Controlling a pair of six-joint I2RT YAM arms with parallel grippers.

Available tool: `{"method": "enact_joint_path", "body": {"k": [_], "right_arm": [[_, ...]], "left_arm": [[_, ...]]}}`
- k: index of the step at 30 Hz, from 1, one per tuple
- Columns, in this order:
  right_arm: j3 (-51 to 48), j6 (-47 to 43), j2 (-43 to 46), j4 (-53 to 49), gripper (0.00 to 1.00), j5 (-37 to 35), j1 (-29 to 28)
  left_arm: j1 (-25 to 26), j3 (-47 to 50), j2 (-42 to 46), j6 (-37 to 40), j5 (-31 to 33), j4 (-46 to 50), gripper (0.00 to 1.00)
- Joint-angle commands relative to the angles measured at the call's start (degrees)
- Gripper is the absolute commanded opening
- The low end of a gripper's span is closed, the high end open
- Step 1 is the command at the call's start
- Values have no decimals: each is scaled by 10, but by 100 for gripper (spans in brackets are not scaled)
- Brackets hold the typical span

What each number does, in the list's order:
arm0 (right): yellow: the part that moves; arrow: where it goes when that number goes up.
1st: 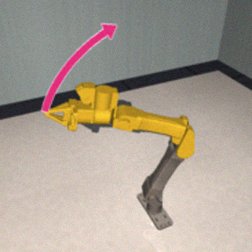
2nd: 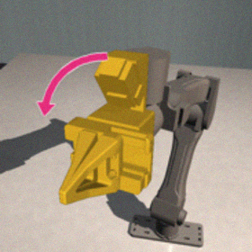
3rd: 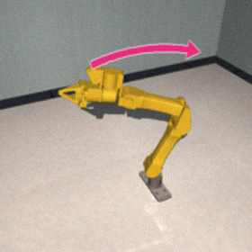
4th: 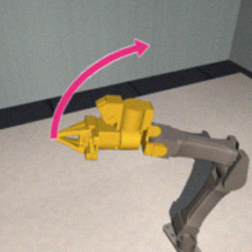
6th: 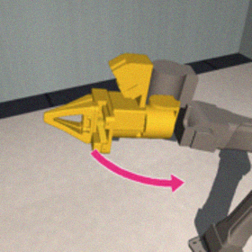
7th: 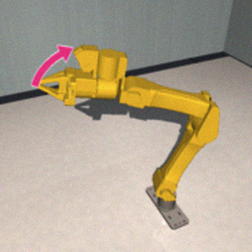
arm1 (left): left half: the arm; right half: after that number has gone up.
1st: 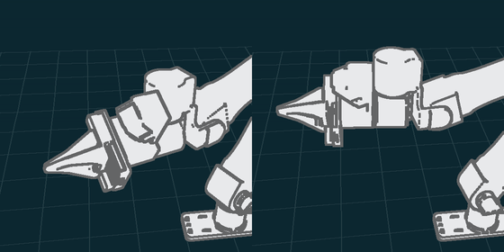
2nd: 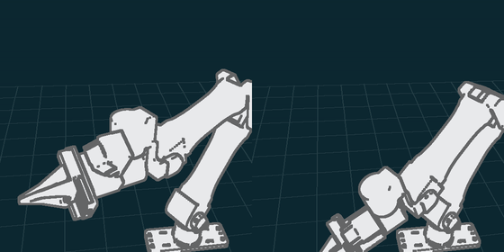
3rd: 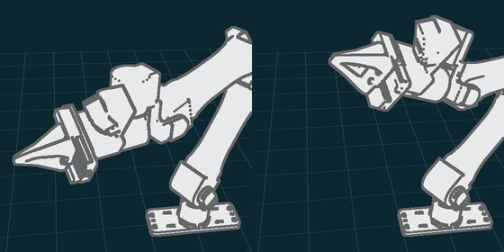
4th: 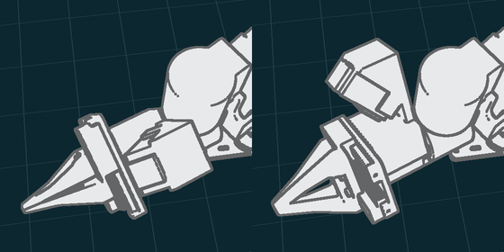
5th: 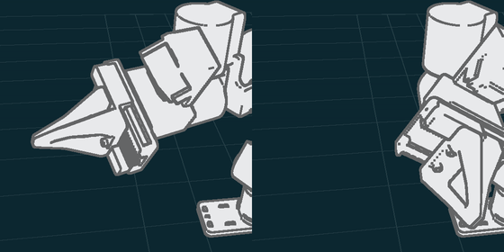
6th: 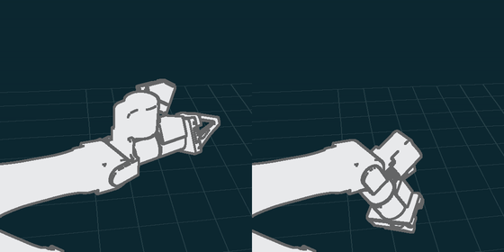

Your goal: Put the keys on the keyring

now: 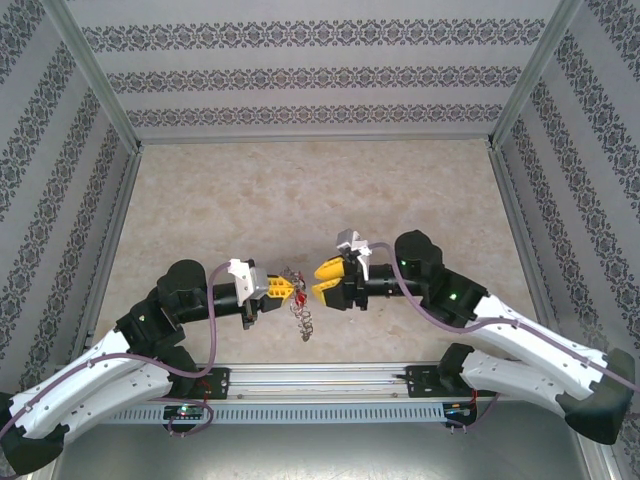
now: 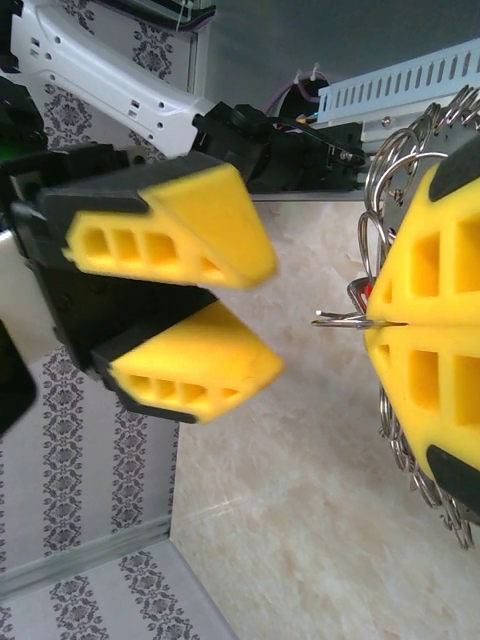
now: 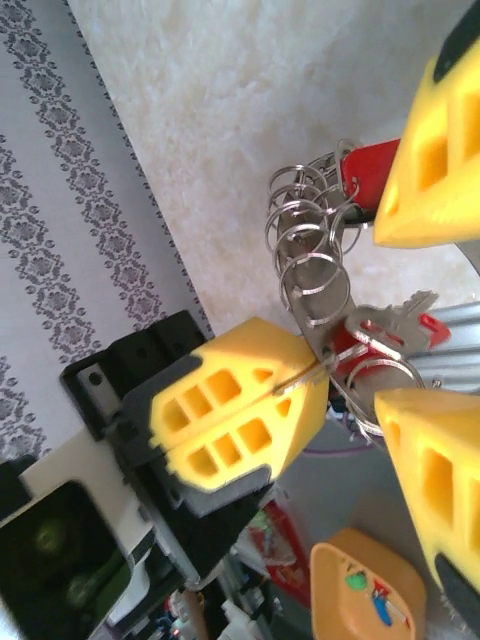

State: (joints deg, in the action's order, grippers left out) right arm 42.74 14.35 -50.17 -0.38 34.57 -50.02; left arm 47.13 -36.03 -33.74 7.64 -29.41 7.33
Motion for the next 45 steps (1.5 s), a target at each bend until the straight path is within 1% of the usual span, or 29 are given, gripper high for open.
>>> {"method": "enact_joint_path", "body": {"k": [1,7,11,19,24,29,32,34,39,41,42,45], "right_arm": [[15,-38,20,-6,47,-9,-7],[30,-80,-10,12,47,11,-30],[41,-97,-29,20,46,20,-36],[46,-112,-36,24,41,53,-45],[35,-119,-23,33,41,60,-53],[38,-128,-38,23,41,38,-55],[40,-128,-46,29,34,37,-55],[41,-131,-48,29,27,36,-56],[45,-135,-54,22,19,35,-56],[46,-138,-56,20,5,34,-56],[47,-141,-56,18,0,33,-56],[56,-155,-53,1,0,15,-56]], "left_arm": [[-4,-14,9,12,-31,-23,0],[-3,-13,6,-1,-73,-38,0],[-4,-13,3,-12,-99,-49,0],[-3,-6,-4,-20,-87,-68,0],[-4,-7,-7,-19,-84,-70,0],[-3,-7,-5,-19,-88,-74,0],[-4,-4,-3,-21,-88,-77,0],[-4,-4,-1,-22,-88,-76,0],[-4,-3,-2,-22,-87,-82,0],[-3,-1,-2,-22,-86,-88,0],[-4,0,-3,-23,-86,-93,0],[-4,-5,-14,-20,-78,-86,0]]}}
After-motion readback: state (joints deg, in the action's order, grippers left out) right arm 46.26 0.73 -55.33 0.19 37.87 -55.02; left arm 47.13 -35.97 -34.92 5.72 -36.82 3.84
